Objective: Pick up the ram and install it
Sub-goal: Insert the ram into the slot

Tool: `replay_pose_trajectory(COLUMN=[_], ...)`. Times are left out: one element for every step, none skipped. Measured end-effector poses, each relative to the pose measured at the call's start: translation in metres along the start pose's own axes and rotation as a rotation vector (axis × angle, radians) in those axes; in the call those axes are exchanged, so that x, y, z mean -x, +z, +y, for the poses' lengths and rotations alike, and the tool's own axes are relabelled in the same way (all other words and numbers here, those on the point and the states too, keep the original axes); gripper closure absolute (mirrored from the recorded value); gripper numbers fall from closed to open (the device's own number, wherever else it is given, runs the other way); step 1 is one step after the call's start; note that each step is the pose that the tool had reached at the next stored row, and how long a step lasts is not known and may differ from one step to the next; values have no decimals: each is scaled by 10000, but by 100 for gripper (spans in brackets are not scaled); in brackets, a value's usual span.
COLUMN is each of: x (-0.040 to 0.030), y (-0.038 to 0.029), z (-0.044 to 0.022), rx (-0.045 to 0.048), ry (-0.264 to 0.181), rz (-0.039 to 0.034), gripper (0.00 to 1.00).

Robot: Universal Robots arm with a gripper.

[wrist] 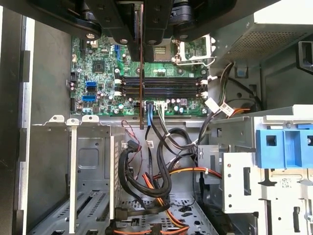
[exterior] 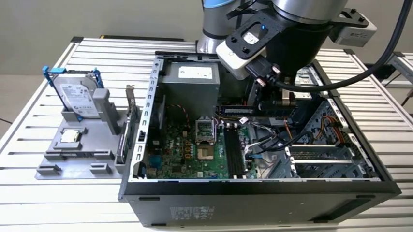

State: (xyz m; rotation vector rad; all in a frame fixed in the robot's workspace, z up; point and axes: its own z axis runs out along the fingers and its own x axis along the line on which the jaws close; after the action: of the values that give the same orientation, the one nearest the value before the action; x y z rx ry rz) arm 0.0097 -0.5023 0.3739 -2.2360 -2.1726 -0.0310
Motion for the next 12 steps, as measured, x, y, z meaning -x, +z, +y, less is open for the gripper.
replay_pose_trajectory(x=[0, 0, 0, 0, 0, 0, 0, 0, 0, 0, 0, 0], y=[0, 0, 0, 0, 0, 0, 0, 0, 0, 0, 0, 0], z=[0, 0, 0, 0, 0, 0, 0, -1, -1, -1, -1, -1], rx=[0, 0, 0, 0, 0, 0, 0, 0, 0, 1, 2, 3], ry=[0, 0, 0, 1, 0, 1, 3, 12, 26, 47, 76, 108], rz=[0, 0, -1, 0, 0, 0, 0, 0, 0, 0, 0, 0], gripper=[100, 100, 100, 100, 100, 100, 100, 100, 100, 100, 100, 100])
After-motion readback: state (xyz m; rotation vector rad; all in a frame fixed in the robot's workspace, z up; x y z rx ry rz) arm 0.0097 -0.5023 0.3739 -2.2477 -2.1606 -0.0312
